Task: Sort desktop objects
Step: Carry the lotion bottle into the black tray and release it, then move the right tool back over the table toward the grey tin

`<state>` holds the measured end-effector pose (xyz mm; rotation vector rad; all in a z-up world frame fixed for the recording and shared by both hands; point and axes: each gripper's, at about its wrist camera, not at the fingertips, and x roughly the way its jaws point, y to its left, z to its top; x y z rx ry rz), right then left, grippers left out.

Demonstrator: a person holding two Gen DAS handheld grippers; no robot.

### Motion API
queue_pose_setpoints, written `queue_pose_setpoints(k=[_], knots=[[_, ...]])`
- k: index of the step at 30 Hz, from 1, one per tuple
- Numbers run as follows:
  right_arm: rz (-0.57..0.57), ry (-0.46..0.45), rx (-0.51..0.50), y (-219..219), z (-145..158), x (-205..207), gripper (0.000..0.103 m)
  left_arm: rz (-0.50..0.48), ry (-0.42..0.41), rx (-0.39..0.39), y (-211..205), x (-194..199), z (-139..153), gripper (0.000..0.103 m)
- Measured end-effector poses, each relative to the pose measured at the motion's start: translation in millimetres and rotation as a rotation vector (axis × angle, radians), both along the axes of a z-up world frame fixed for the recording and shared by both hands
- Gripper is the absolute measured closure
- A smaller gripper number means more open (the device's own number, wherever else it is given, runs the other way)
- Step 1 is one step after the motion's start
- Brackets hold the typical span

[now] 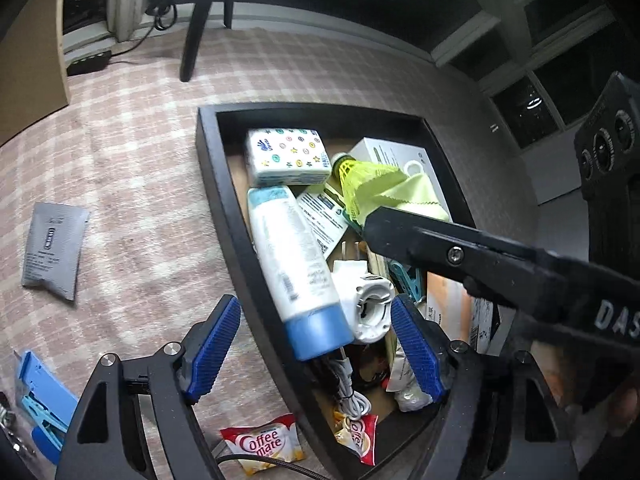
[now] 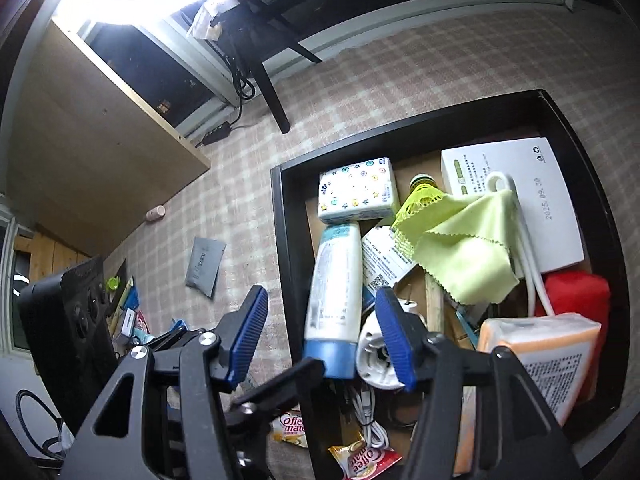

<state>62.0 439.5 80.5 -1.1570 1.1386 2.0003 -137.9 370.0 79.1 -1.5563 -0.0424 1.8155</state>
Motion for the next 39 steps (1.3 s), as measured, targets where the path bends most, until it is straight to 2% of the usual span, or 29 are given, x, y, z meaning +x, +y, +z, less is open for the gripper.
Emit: queue_pose_setpoints(k=[8, 11, 21, 24, 33, 39], knots=[[0.043, 0.010, -0.014, -14.7, -2.7, -17.5, 0.048, 0.025, 0.040, -0.016, -29.0, 1.7, 10.2, 0.027], [0.070, 0.013, -0.014, -22.5, -3.4, -30.3, 0.048, 0.064, 0.057, -0.036, -51.2, -1.8, 12.9, 0.027], [0.202, 0.027, -0.020, -53.8, -2.0, -93.7, 0.048, 0.276, 0.092, -0.086, -160.5, -22.0, 19.0, 0.027], [0.245, 0.021, -0.014, -65.9, -1.8, -115.4, 0.048, 0.369, 0.086, -0.097, -201.6, -25.4, 15.3, 0.026], [0.373, 0.025, -0.003, -111.6, -1.1, -179.8, 0.048, 0.509, 0.112, -0.160, -282.4, -23.5, 15.1, 0.026], [0.468, 0.026, -0.014, -146.7, -0.9, -226.4, 0.048, 0.617, 0.100, -0.162, -338.9, -27.1, 16.5, 0.026]])
